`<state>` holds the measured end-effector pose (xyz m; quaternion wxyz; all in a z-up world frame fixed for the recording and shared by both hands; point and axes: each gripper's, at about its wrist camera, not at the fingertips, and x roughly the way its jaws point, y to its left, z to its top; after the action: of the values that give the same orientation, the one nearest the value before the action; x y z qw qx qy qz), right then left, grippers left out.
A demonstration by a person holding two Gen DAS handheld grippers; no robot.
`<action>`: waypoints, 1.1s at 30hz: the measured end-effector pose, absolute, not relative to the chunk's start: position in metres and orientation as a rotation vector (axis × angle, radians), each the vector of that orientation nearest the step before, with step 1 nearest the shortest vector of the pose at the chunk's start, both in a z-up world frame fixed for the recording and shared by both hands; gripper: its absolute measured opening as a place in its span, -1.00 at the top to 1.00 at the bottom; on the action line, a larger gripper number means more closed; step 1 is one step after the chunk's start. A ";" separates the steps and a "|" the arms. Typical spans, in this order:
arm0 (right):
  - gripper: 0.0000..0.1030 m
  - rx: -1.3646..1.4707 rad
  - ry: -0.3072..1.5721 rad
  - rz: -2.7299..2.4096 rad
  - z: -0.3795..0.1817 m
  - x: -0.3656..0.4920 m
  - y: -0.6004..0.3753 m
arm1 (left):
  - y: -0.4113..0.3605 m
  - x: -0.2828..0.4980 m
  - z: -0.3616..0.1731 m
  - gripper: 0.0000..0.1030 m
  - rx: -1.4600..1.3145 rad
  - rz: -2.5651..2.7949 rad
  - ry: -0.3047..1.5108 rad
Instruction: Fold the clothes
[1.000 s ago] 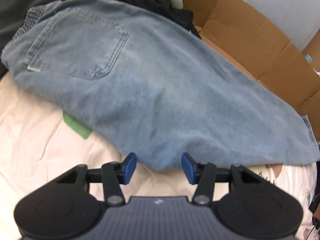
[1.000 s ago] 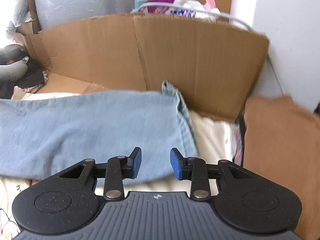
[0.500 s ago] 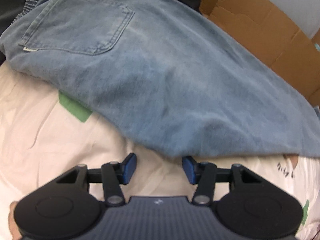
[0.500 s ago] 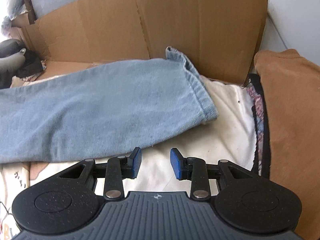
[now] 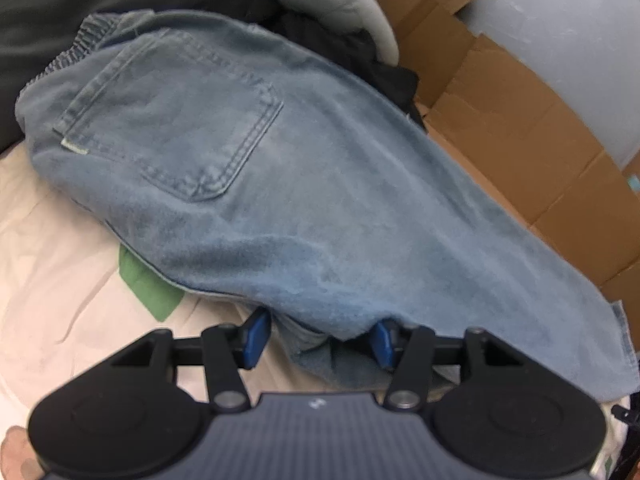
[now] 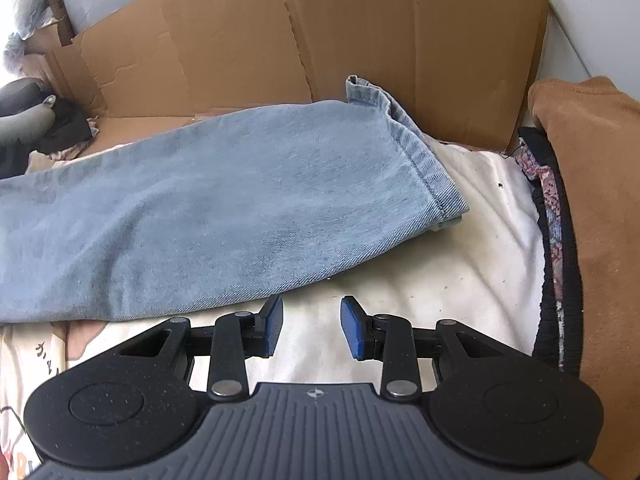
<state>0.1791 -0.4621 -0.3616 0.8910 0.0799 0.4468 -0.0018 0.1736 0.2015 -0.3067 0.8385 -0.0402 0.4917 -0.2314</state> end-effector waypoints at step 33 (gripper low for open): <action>0.95 0.407 0.711 -0.152 -0.342 0.224 -0.512 | 0.231 0.167 -0.279 0.86 -0.020 -0.536 1.024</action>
<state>0.2244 -0.5121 -0.3415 0.9146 0.1974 0.3451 -0.0736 0.1674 0.2306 -0.2794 0.8375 -0.0095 0.4839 -0.2535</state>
